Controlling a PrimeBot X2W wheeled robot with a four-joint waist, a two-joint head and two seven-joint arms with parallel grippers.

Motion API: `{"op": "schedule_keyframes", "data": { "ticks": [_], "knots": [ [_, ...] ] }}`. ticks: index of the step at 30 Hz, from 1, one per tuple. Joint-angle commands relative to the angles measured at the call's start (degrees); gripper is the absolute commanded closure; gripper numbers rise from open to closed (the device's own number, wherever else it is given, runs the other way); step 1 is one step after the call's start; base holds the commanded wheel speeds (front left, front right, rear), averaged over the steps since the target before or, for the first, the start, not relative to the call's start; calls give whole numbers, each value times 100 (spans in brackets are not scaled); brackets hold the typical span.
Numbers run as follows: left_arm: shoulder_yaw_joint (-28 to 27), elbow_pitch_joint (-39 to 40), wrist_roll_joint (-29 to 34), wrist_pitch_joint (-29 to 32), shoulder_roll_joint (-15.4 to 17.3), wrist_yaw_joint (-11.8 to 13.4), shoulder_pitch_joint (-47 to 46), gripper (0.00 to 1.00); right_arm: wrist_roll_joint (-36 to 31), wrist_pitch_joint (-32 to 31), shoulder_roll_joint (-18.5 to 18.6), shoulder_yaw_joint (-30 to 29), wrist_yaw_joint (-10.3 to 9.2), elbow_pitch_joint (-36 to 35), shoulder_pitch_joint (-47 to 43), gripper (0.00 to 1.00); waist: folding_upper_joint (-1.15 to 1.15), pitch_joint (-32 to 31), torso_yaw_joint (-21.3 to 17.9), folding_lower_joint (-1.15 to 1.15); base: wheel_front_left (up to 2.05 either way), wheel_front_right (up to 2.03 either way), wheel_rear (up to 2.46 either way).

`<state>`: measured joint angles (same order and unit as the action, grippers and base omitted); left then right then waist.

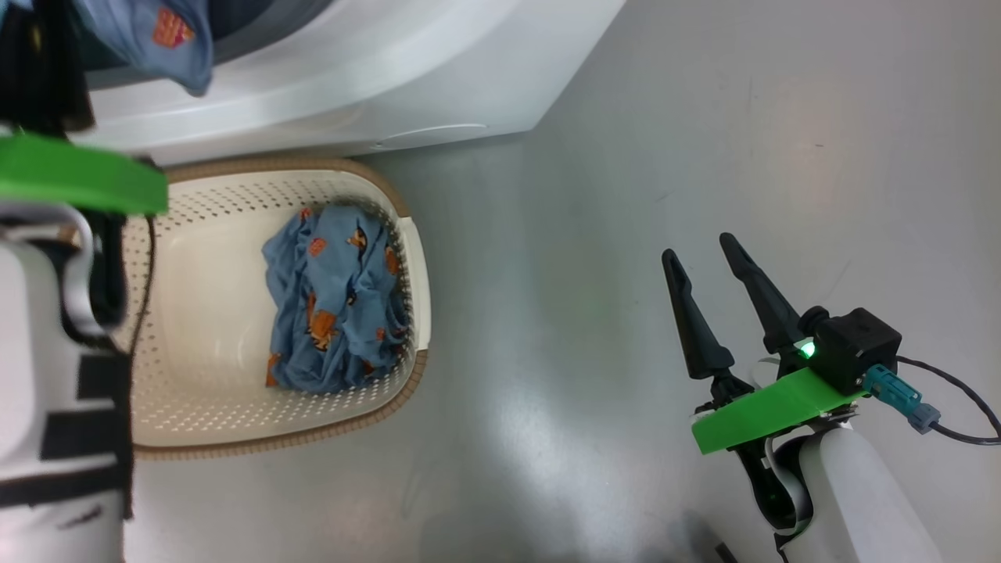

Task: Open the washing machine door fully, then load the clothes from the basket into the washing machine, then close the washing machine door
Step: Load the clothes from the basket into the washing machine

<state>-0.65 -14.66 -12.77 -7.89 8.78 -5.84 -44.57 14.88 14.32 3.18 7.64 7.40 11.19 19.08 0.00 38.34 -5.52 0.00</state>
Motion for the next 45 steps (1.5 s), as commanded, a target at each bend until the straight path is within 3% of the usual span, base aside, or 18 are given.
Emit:
{"op": "schedule_keyframes", "data": {
  "ticks": [1, 9, 27, 33, 45],
  "knots": [
    [-102, 183, 44, 92, 278, -10, -207, 100, 117, 68, -30, 157, 9, -101, -70, 0, 0, 26, -46, 0, 0, 0, 0],
    [-49, -162, 7, 468, 471, -29, -940, 100, 192, 68, -30, 210, 9, -95, -71, 0, 0, 119, -185, 0, 0, 0, 0],
    [272, -1850, -145, 730, 1006, -133, -2705, 100, 240, 68, -30, 225, 9, -173, -176, 0, 0, 669, -323, 0, 0, 0, 0],
    [357, -2275, -184, 609, 1060, -142, -3154, 100, 212, 68, -30, 258, 9, -225, -214, 0, 0, 866, -371, 0, 0, 0, 0],
    [778, -2707, -12, -457, 1196, -158, -3970, 100, 212, 68, -30, 337, 9, -253, -355, 0, 0, 1056, -455, 0, 0, 0, 0]
  ]
}}
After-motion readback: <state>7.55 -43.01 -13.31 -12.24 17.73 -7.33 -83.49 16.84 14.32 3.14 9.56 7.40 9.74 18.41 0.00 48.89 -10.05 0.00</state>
